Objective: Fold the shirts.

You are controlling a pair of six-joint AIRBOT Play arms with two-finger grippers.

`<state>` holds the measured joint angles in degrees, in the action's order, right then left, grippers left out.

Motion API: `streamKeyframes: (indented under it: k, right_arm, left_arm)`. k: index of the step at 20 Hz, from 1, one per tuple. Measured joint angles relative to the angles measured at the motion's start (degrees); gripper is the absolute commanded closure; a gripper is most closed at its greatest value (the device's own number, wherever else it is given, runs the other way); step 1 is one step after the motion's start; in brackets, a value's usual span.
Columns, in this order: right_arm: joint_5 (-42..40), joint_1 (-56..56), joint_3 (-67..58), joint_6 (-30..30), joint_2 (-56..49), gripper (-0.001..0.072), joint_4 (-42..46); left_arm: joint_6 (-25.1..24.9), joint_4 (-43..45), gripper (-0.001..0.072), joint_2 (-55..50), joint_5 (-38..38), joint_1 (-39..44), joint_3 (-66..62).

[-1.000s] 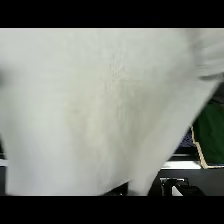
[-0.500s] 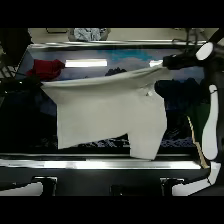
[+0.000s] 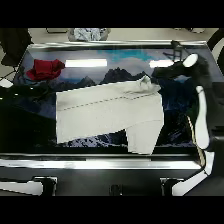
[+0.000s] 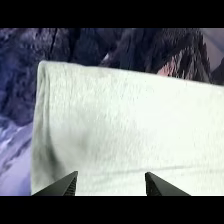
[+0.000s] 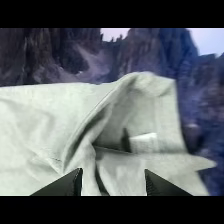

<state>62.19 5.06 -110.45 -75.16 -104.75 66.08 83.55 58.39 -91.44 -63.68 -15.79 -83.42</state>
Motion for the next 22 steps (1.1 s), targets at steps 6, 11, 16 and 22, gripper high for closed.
streamKeyframes:
  k: [6, 11, 16, 22]
  right_arm:
    - [21.0, 12.3, 0.8, 9.2, 5.9, 0.0216, 5.1]
    - [33.6, 15.9, 7.8, 14.9, 7.8, 0.0216, 6.2]
    - [34.8, 14.6, 11.7, 16.8, 8.7, 0.0216, 6.5]
    - [32.6, 14.1, 17.3, 17.7, 9.0, 0.0117, 8.2]
  left_arm:
    - [0.3, 8.3, 0.0194, 7.3, -17.2, -5.6, 10.3]
    - [-2.1, 7.8, 0.0203, 16.9, -13.2, -6.5, 33.7]
    - [-4.7, 2.6, 0.0275, 19.5, -7.2, -6.5, 43.8]
    - [-5.1, 0.1, 0.0679, 19.8, -0.1, -3.1, 46.3]
